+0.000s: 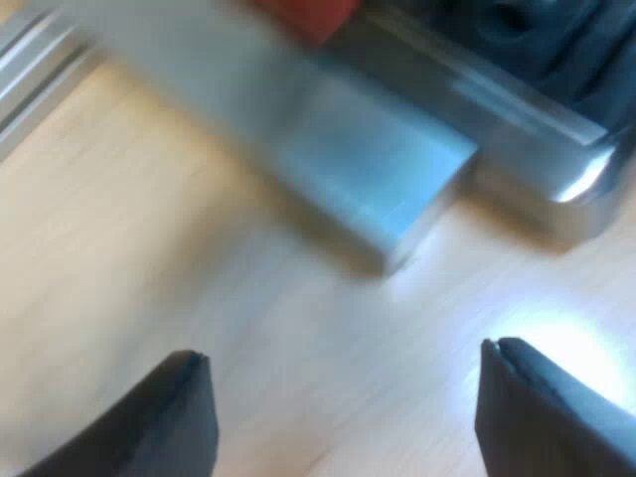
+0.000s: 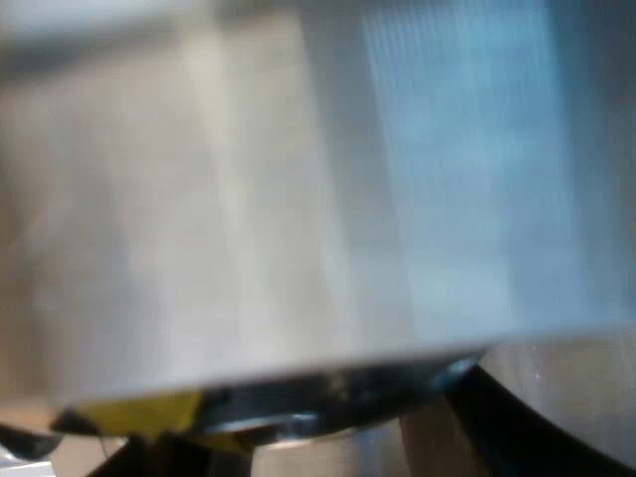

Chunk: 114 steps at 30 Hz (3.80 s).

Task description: Put the handle in the coffee machine

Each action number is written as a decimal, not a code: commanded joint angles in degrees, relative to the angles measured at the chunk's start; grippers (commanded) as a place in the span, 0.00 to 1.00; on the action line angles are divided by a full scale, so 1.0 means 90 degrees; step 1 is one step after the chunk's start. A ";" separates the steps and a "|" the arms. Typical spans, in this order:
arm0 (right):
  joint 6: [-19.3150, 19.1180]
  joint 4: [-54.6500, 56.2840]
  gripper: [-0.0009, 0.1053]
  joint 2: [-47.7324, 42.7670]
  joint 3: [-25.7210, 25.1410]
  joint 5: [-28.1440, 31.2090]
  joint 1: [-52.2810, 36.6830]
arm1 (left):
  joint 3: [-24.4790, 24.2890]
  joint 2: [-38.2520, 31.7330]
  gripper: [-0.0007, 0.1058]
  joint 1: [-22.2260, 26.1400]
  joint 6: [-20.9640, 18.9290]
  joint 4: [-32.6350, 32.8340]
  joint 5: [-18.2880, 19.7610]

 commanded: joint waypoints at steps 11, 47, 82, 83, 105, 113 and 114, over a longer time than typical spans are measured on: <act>-0.0141 -0.0464 0.37 -0.0071 -0.0082 -0.0216 -0.0061 | -0.1099 -0.0028 0.00 0.0401 -0.0185 0.0217 0.1528; -0.0141 -0.0464 0.37 -0.0071 -0.0082 -0.0216 -0.0061 | -0.2264 0.1487 0.02 -0.1866 0.0127 0.1364 -0.0258; -0.0290 -0.0376 0.37 -0.0071 -0.0082 -0.0352 -0.0061 | -0.1046 0.0428 0.01 -0.2687 -0.1152 0.1293 -0.0311; -0.0290 -0.0376 0.37 -0.0071 -0.0082 -0.0352 -0.0061 | -0.1005 0.0366 0.01 -0.2818 -0.1371 0.1098 -0.0568; 0.0690 0.0865 0.37 -0.0255 0.0521 -0.0605 0.0351 | -0.0203 -0.0758 0.01 -0.3275 -0.3686 -0.0138 -0.1347; 0.0678 0.1011 0.37 -0.0874 0.1204 -0.0793 0.0415 | 0.0004 -0.0756 0.01 -0.3275 -0.4155 -0.0162 -0.0977; 0.0678 0.1009 0.37 -0.0982 0.1320 -0.0793 0.0415 | 0.0013 -0.0756 0.01 -0.3275 -0.4165 -0.0163 -0.0977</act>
